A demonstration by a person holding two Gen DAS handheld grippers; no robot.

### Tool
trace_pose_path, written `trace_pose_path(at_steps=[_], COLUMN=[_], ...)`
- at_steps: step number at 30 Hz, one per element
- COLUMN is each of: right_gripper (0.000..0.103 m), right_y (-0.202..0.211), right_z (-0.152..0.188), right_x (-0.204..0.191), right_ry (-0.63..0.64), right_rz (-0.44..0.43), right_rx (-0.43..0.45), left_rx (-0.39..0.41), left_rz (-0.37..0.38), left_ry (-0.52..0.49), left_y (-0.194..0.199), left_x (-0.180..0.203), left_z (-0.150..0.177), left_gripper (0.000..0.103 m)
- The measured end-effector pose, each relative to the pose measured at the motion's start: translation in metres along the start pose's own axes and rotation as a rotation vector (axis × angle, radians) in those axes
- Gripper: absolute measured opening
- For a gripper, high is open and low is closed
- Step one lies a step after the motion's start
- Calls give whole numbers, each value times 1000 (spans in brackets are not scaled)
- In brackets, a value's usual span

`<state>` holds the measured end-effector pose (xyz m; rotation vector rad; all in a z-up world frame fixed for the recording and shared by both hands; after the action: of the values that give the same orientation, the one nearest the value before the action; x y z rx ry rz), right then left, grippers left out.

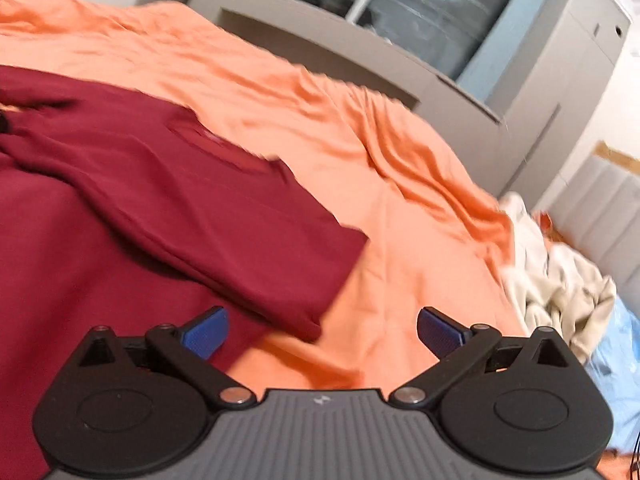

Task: Fold small clothes
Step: 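Lay the held sleeve across the shirt body and open the right tool, then grasp the other sleeve cuff with the left tool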

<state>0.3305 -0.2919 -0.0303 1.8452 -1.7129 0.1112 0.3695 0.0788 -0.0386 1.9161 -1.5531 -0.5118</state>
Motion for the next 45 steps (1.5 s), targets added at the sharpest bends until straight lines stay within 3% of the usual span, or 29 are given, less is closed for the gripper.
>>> trace_pose_path(at_steps=[5, 7, 9, 11, 14, 17, 19, 25, 28, 30, 34, 36, 45], right_gripper=[83, 66, 33, 15, 8, 7, 7, 10, 22, 47, 75, 103, 103], right_y=[-19, -23, -26, -26, -22, -25, -29, -29, -25, -23, -17, -12, 4], right_z=[11, 9, 8, 4, -5, -1, 5, 8, 8, 7, 2, 0, -2], right_x=[-2, -7, -13, -17, -3, 22, 27, 25, 24, 25, 26, 29, 35], right_ry=[-4, 23, 52, 67, -73, -322, -397, -406, -409, -411, -413, -434, -472], right_rz=[-34, -46, -61, -60, -42, -76, -107, -110, -115, -122, -131, -141, -119], right_rx=[-20, -7, -2, -7, -31, -100, -138, -157, -153, -150, -134, -121, -90], left_rx=[6, 6, 5, 5, 5, 6, 6, 11, 11, 23, 68, 93, 188], left_rz=[-17, -14, -11, -10, -10, -9, -10, 0, 23, 46, 45, 22, -120], left_ry=[-39, -36, -31, -31, -33, -38, -39, -29, -8, 6, 58, 111, 423], left_y=[0, 1, 1, 1, 1, 1, 1, 3, 11, 20, 38, 47, 61], left_x=[6, 6, 5, 5, 5, 5, 6, 4, 1, -4, -28, -49, -172], left_z=[3, 3, 3, 3, 3, 3, 3, 3, -1, -5, -16, -22, -35], left_gripper=[102, 102, 103, 103, 103, 103, 103, 103, 102, 102, 102, 102, 102])
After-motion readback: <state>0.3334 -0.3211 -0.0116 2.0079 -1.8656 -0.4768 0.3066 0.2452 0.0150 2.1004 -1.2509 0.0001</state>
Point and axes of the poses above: each gripper's, at about its wrist camera, not at the fingertips, and y roughly against the way its jaws point, x to its right, z to its underside, the point moved 1 cm from there along -y, roughly the way its jaws point, and after that the axes turned 8 degrees about x, right-handed, at the moved point
